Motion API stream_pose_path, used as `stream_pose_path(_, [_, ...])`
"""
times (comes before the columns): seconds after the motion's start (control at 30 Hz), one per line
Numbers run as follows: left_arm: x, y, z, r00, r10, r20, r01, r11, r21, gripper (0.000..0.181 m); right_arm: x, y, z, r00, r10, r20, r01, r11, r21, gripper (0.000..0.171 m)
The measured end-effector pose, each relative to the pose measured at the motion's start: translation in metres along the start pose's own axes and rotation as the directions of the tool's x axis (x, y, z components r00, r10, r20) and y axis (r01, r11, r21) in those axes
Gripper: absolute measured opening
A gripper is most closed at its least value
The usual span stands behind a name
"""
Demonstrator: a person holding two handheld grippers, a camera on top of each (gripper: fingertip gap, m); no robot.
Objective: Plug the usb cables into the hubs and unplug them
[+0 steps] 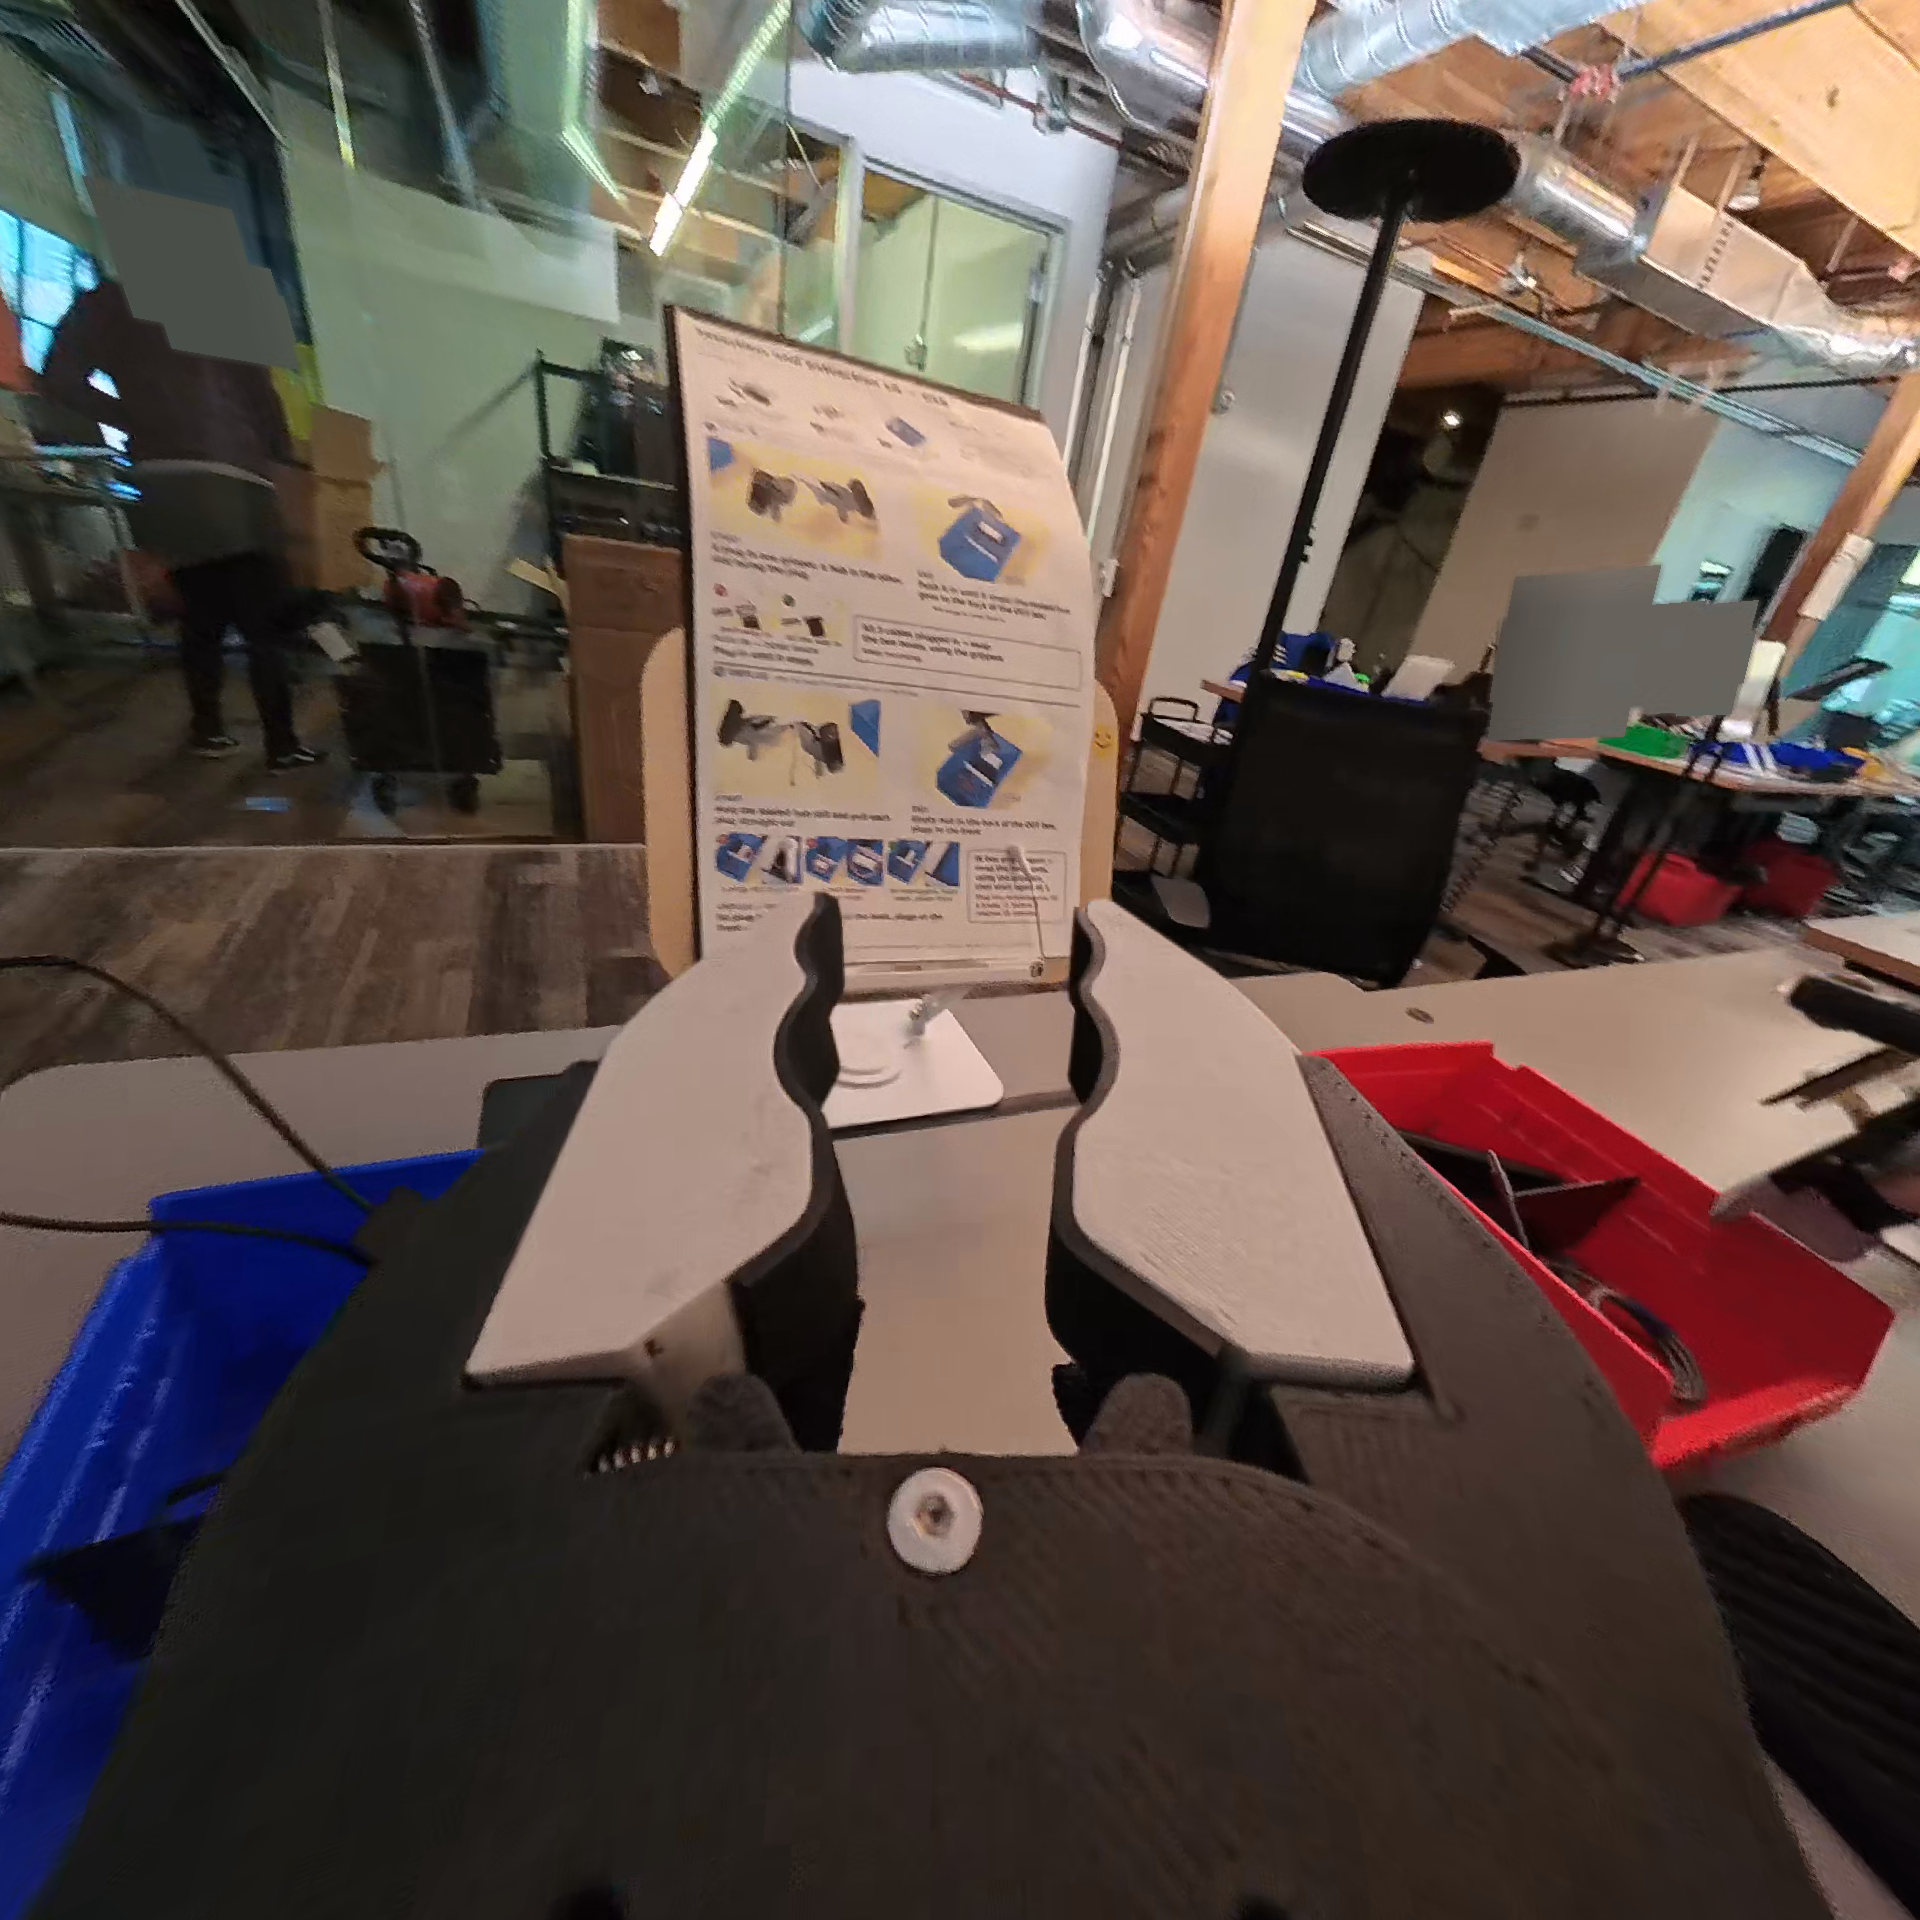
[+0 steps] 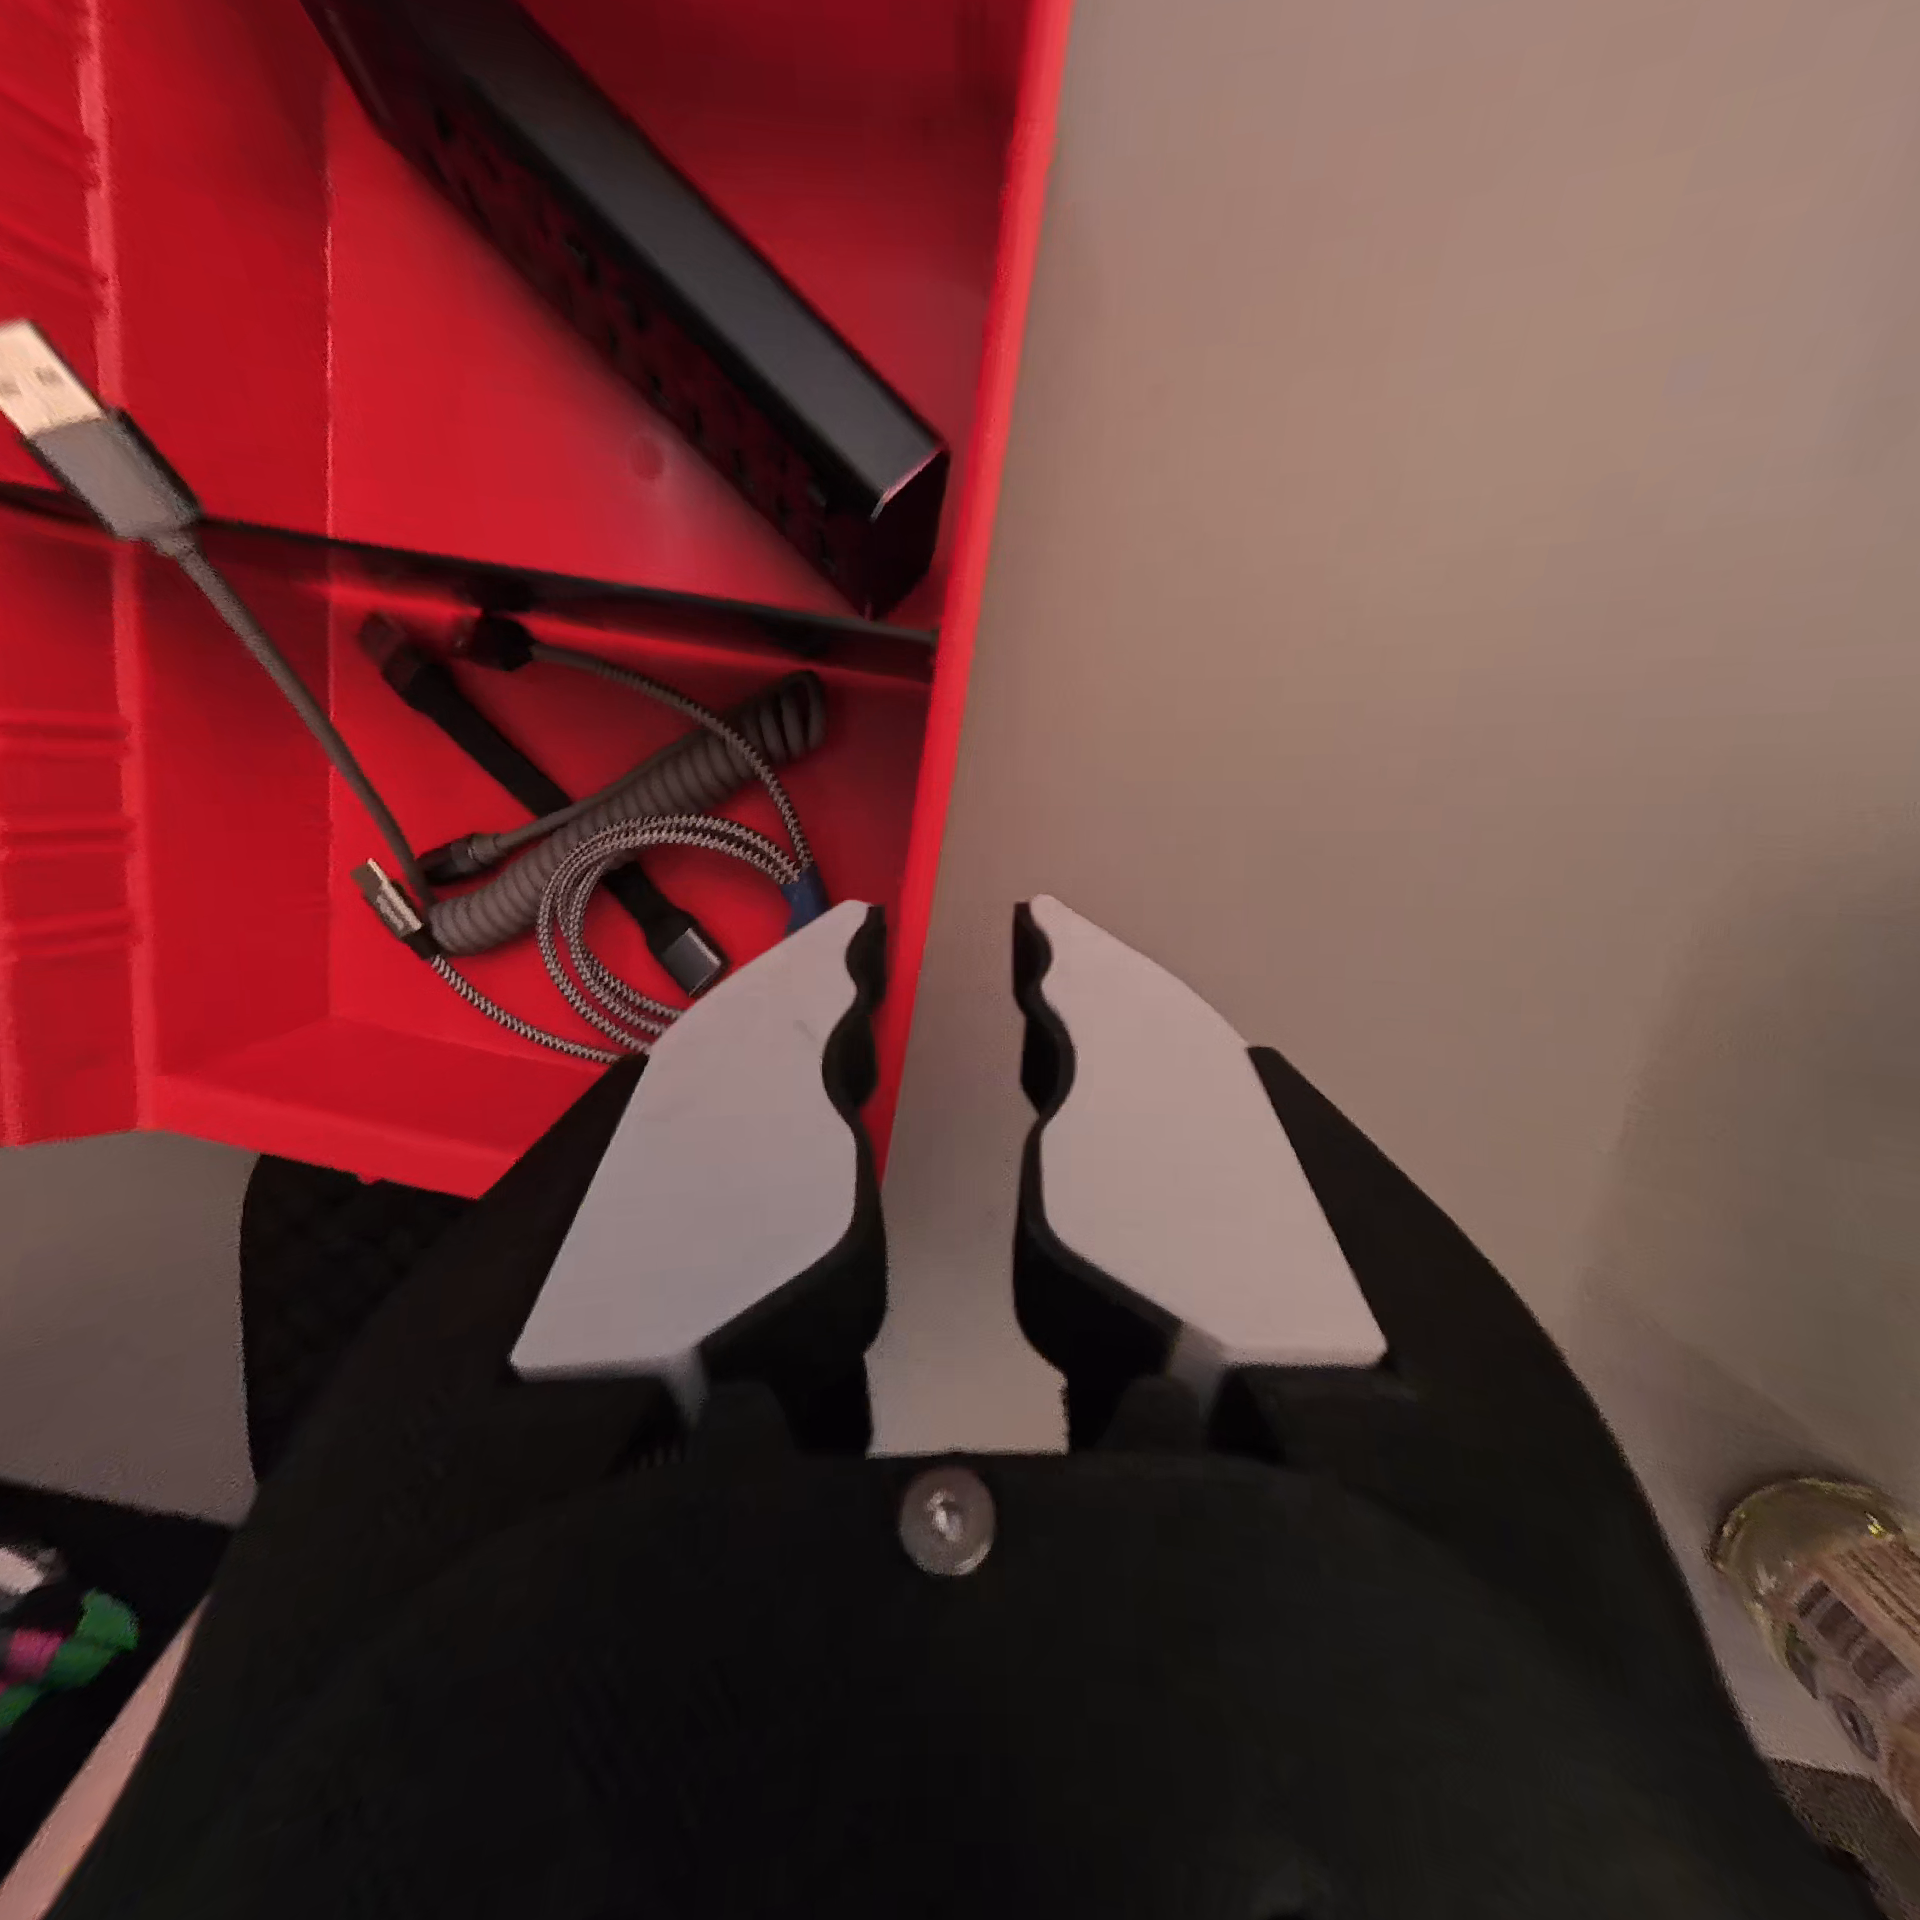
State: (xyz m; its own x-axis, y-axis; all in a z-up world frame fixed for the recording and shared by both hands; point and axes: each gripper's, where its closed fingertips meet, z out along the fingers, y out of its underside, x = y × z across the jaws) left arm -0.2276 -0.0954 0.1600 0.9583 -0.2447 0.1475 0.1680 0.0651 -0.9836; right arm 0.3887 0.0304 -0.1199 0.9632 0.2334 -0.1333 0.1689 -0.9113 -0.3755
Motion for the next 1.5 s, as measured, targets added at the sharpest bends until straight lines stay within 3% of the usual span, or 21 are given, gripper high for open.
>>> stream_pose_path(0.1, [-0.004,-0.005,-0.005,0.999,0.01,0.036,-0.01,1.0,0.008,0.034,0.008,-0.014,-0.023,0.996,0.004,-0.094,0.006,0.995,0.102,0.03])
stream_pose_path(0.23, [0.006,0.01,0.036,0.976,0.122,-0.179,-0.17,0.943,-0.286,0.031,0.005,-0.049,-0.071,0.966,-0.027,-0.258,0.111,0.942,0.316,0.03])
stream_pose_path(0.37, [-0.045,0.044,0.073,0.919,0.25,-0.303,-0.367,0.825,-0.43,0.035,-0.034,-0.084,-0.105,0.925,-0.187,-0.331,0.337,0.803,0.491,0.033])
stream_pose_path(0.43, [-0.099,0.078,0.08,0.921,0.289,-0.262,-0.388,0.754,-0.53,0.046,-0.046,-0.094,-0.116,0.892,-0.235,-0.386,0.422,0.738,0.526,0.034])
stream_pose_path(0.53, [-0.167,0.132,0.083,0.953,0.237,-0.189,-0.302,0.697,-0.65,0.057,-0.055,-0.105,-0.127,0.855,-0.243,-0.458,0.485,0.688,0.541,0.038])
stream_pose_path(0.67, [-0.216,0.183,0.094,0.995,0.084,-0.053,-0.097,0.703,-0.705,0.061,-0.07,-0.115,-0.135,0.823,-0.264,-0.502,0.542,0.631,0.556,0.038])
stream_pose_path(0.83, [-0.252,0.223,0.107,0.994,0.105,0.004,-0.066,0.653,-0.755,0.067,-0.078,-0.117,-0.135,0.794,-0.296,-0.531,0.585,0.611,0.534,0.038])
stream_pose_path(0.97, [-0.267,0.238,0.114,0.99,0.141,0.003,-0.086,0.622,-0.778,0.069,-0.076,-0.108,-0.126,0.77,-0.342,-0.538,0.608,0.649,0.457,0.038])
stream_pose_path(1.03, [-0.269,0.248,0.115,0.996,0.086,0.007,-0.045,0.588,-0.808,0.073,-0.075,-0.106,-0.124,0.76,-0.355,-0.544,0.615,0.661,0.429,0.038])
stream_pose_path(1.17, [-0.259,0.256,0.121,0.999,-0.028,-0.025,-0.005,0.544,-0.839,0.061,-0.078,-0.105,-0.117,0.752,-0.387,-0.534,0.626,0.674,0.393,0.038])
stream_pose_path(1.37, [-0.255,0.272,0.12,0.997,-0.06,-0.046,-0.014,0.447,-0.895,0.037,-0.073,-0.103,-0.113,0.741,-0.4,-0.539,0.634,0.682,0.365,0.038])
stream_pose_path(1.5, [-0.226,0.248,0.125,0.973,-0.177,-0.147,-0.026,0.552,-0.833,0.012,-0.072,-0.103,-0.115,0.743,-0.395,-0.54,0.634,0.675,0.379,0.037])
